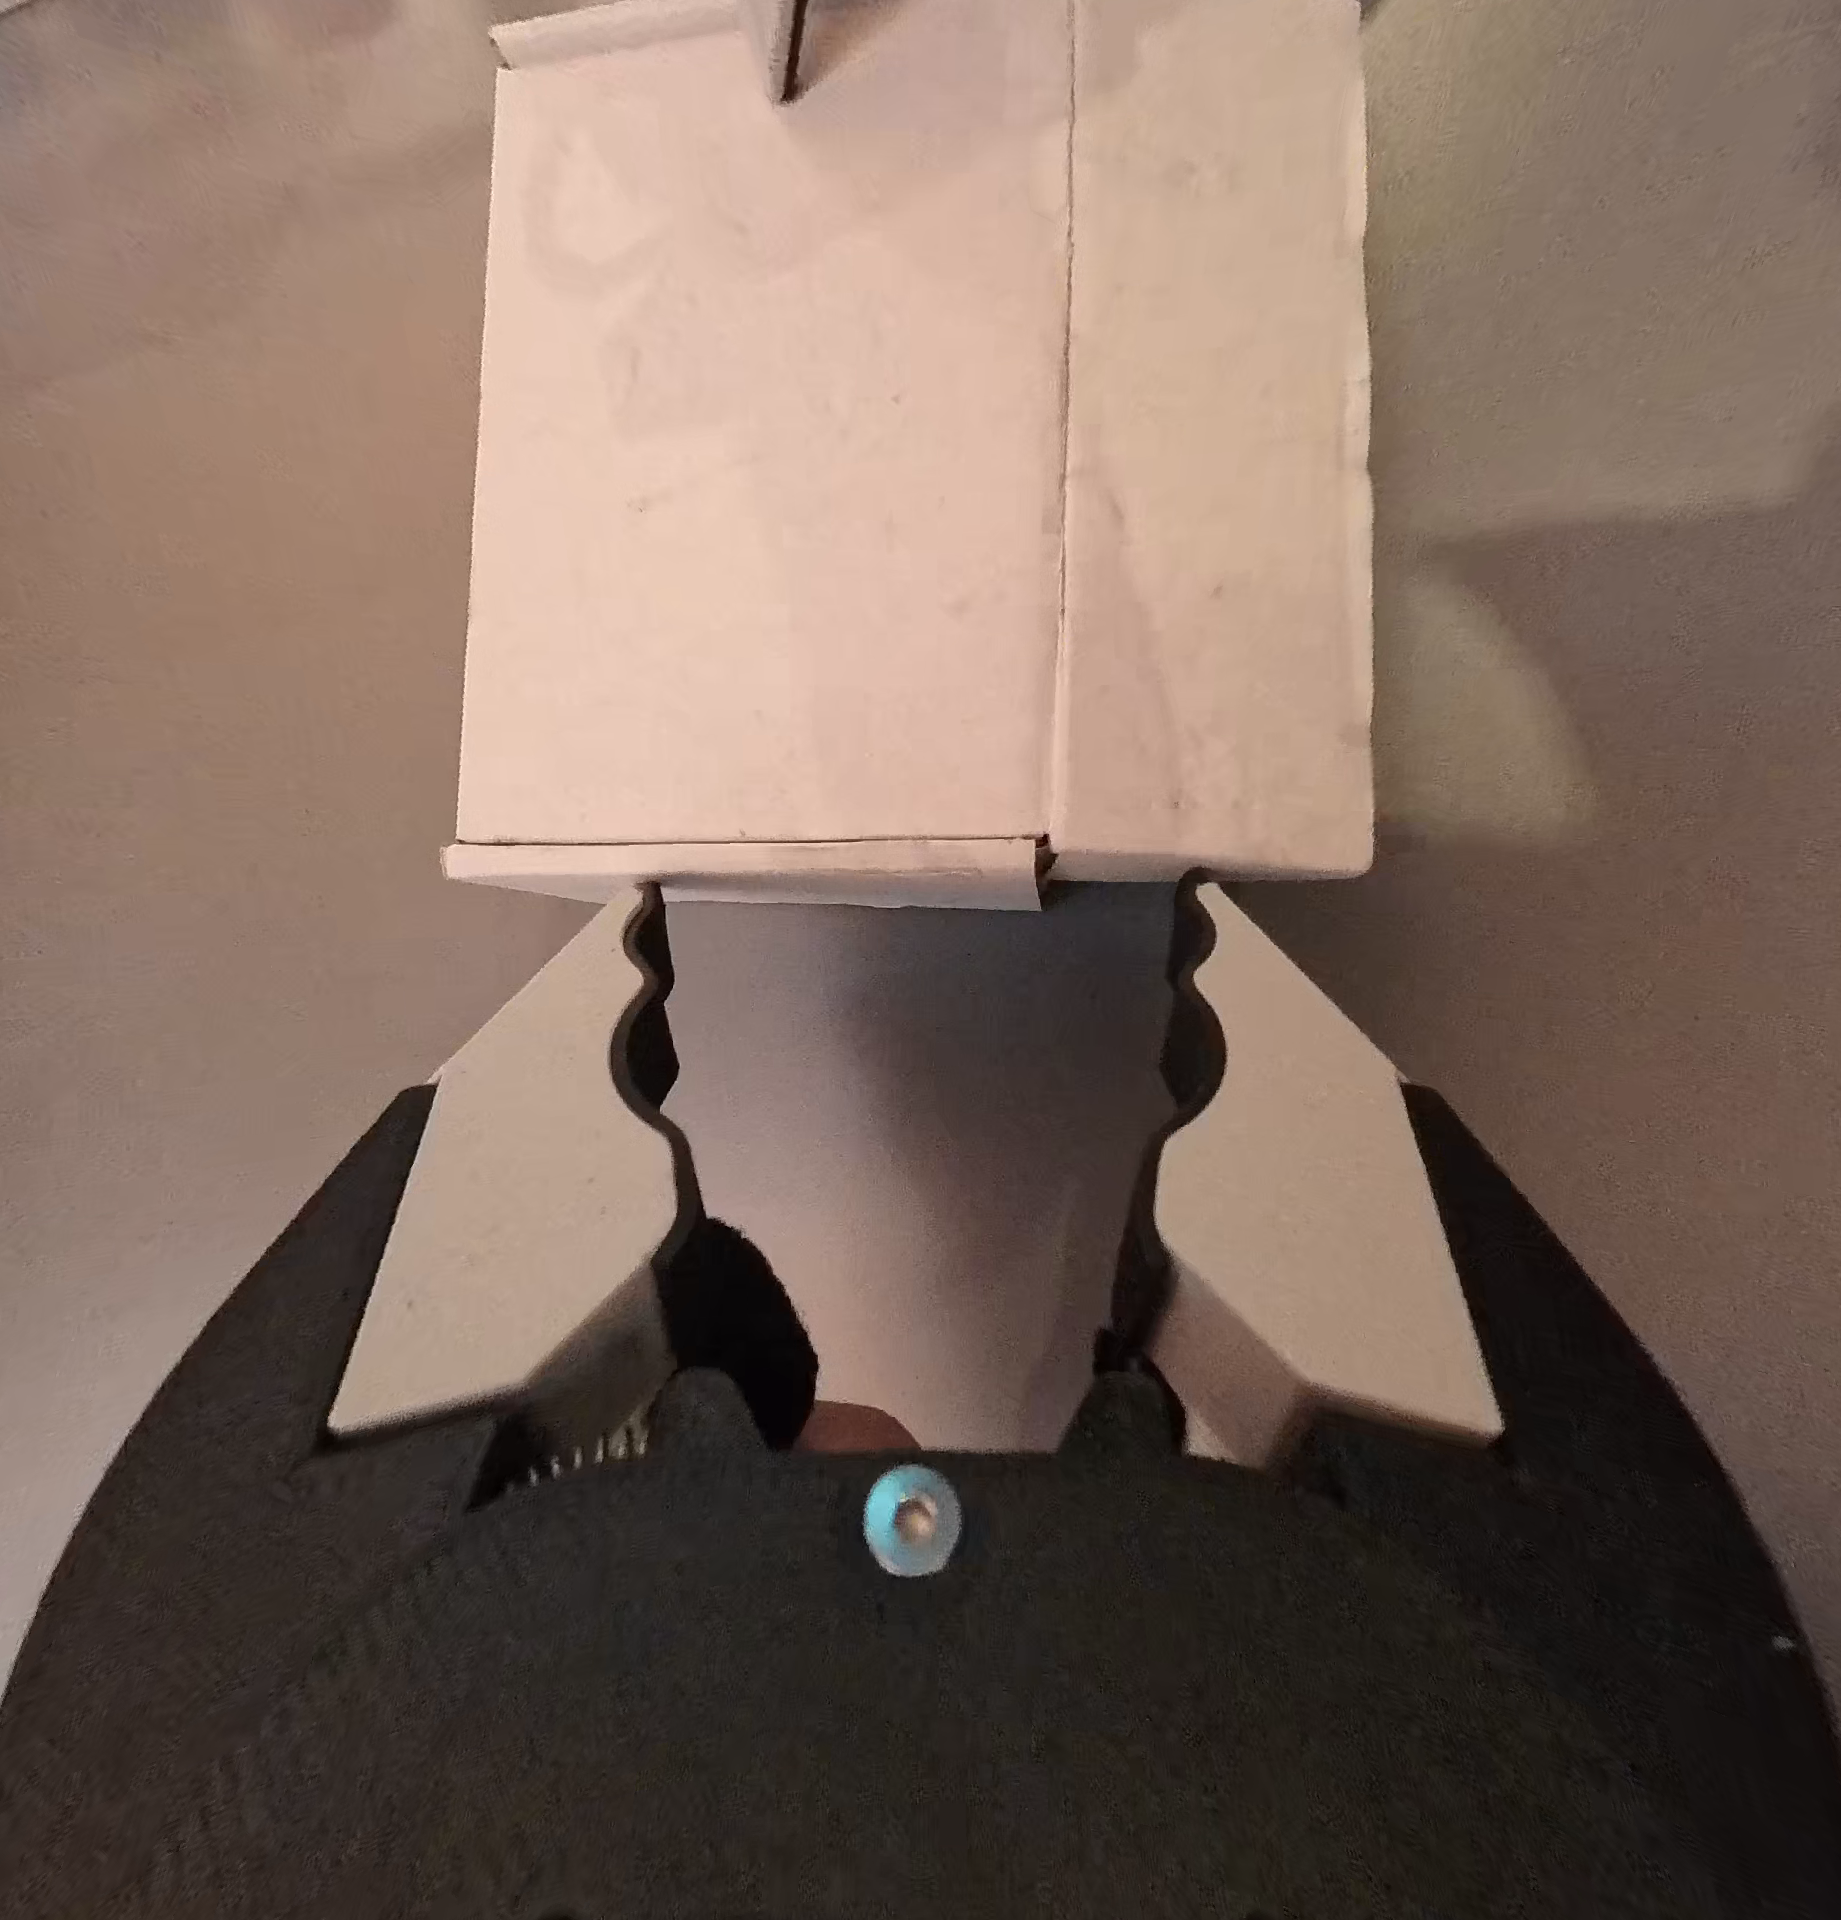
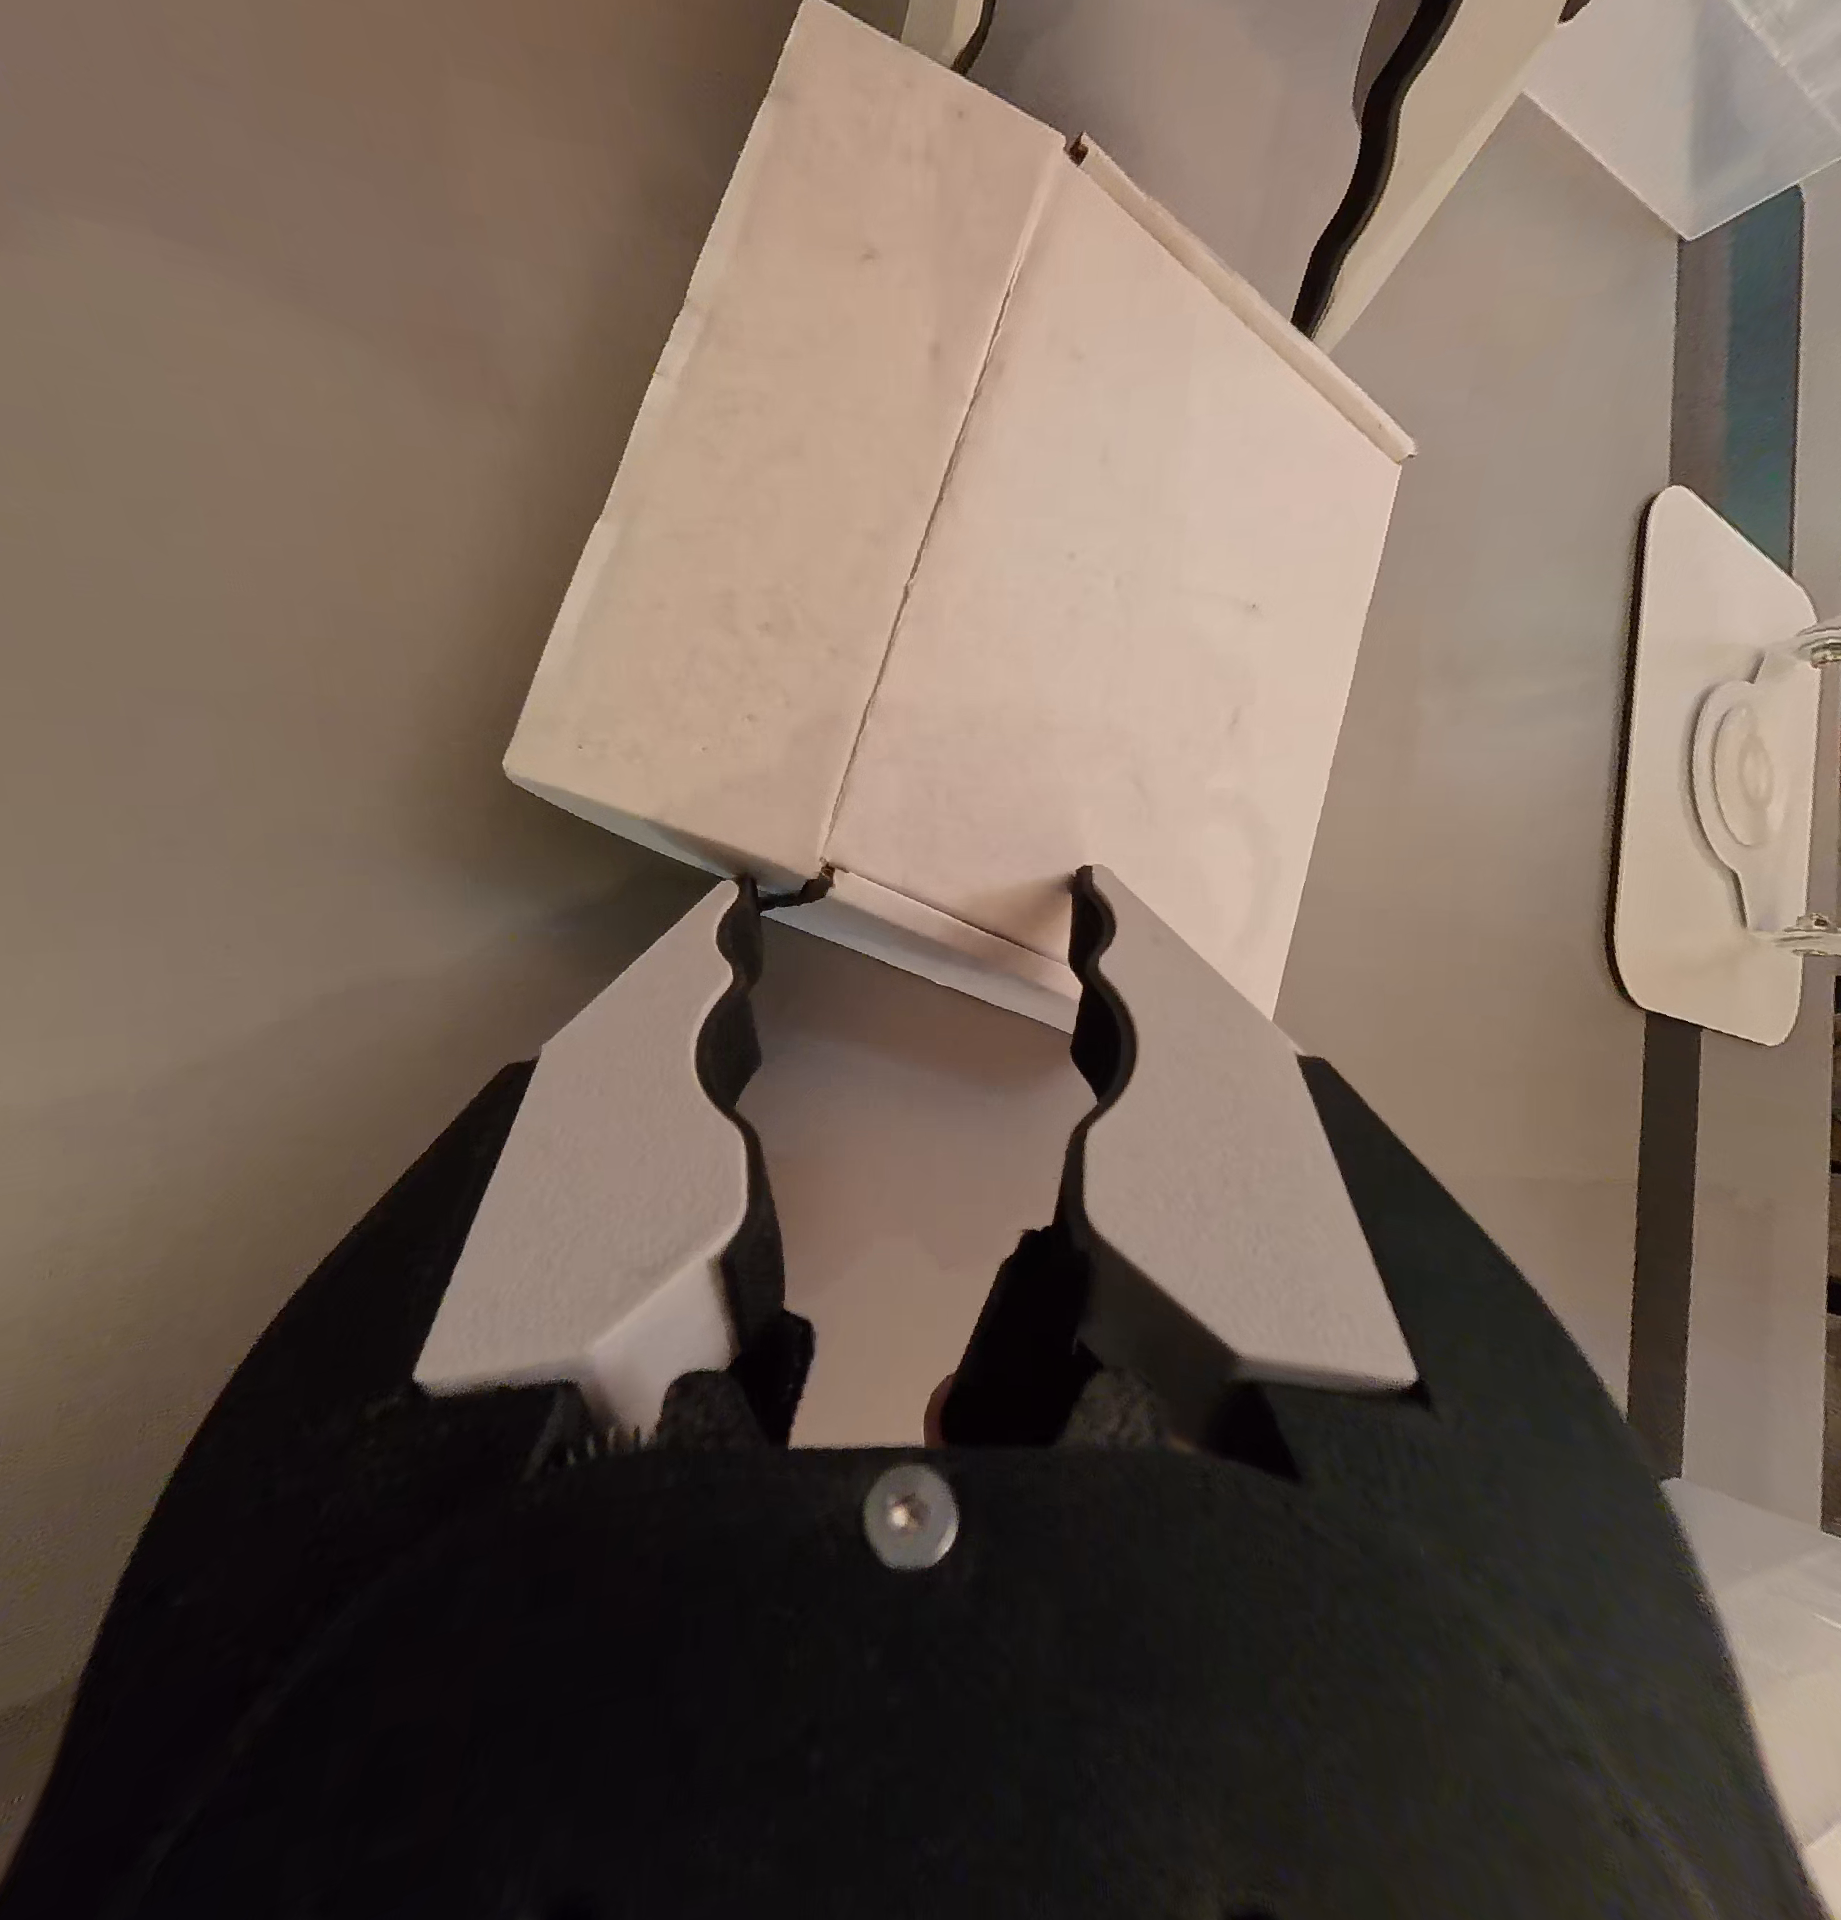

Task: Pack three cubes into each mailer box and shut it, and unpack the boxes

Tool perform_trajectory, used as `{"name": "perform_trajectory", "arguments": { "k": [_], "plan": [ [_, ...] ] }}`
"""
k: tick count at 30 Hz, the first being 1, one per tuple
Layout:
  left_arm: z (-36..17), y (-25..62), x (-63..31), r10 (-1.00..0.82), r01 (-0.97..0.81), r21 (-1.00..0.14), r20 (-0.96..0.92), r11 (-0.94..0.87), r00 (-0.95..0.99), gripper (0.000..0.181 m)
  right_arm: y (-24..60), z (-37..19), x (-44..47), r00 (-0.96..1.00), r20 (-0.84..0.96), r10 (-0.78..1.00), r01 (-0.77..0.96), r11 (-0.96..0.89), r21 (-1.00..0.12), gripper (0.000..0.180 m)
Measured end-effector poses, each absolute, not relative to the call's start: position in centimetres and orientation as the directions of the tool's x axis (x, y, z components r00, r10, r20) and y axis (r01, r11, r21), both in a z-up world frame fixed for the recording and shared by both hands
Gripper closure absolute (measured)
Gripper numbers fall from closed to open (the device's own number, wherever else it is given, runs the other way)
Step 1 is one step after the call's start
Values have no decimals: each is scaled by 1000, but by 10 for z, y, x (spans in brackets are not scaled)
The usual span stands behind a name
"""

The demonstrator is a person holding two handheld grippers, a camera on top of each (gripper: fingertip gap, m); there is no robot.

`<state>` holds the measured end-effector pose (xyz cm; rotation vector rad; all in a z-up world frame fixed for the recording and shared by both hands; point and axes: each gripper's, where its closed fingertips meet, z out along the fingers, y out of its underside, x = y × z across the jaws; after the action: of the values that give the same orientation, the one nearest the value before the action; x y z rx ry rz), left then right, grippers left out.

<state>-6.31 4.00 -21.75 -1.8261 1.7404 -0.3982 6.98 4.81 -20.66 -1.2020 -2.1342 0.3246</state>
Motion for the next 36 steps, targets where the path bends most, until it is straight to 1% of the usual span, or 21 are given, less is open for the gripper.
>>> {"name": "perform_trajectory", "arguments": {
  "k": [5,8,9,12,14,16,18,19,20,21,24,26,29,32,35,36],
  "plan": [
    [-221,41,-64,-971,-821,-569,-220,47,97,88,49,-207,70,-357,453,817,682,559,-471,122],
    [-229,43,-67,-953,-864,-491,-301,114,45,89,50,-208,69,-356,481,801,689,573,-444,123],
    [-233,43,-67,-952,-877,-466,-305,118,34,86,50,-208,69,-357,491,795,693,578,-431,124],
    [-232,42,-70,-952,-886,-442,-307,140,3,89,50,-208,69,-361,503,785,701,584,-408,124],
    [-230,40,-69,-965,-872,-476,-262,114,17,90,51,-209,69,-365,503,783,702,587,-403,124],
    [-226,36,-71,-976,-848,-520,-215,102,15,96,51,-208,69,-369,500,783,703,587,-400,124],
    [-211,32,-70,-990,-792,-610,-127,25,67,96,51,-208,69,-372,495,785,705,586,-400,124],
    [-203,31,-69,-991,-756,-654,-109,16,74,99,51,-208,70,-373,491,787,705,585,-402,124],
    [-196,35,-67,-987,-726,-688,-130,25,89,104,51,-208,70,-375,488,789,704,584,-404,124],
    [-193,37,-67,-985,-714,-699,-144,30,99,105,50,-208,70,-375,482,792,705,581,-406,124],
    [-198,36,-61,-987,-713,-701,-125,18,98,94,50,-207,70,-376,462,803,708,571,-416,125],
    [-199,38,-59,-985,-712,-702,-130,9,116,91,50,-206,70,-373,436,819,713,554,-429,125],
    [-197,33,-57,-990,-699,-715,-79,-23,113,83,49,-205,70,-375,389,842,721,528,-448,126],
    [-197,37,-58,-990,-704,-710,-86,-20,115,87,48,-203,70,-385,332,861,727,505,-466,126],
    [-202,42,-56,-982,-726,-688,-149,15,120,82,45,-200,71,-394,233,889,737,457,-497,125],
    [-203,43,-56,-978,-734,-679,-172,28,121,83,44,-199,71,-394,191,899,745,434,-506,124]
  ]
}}
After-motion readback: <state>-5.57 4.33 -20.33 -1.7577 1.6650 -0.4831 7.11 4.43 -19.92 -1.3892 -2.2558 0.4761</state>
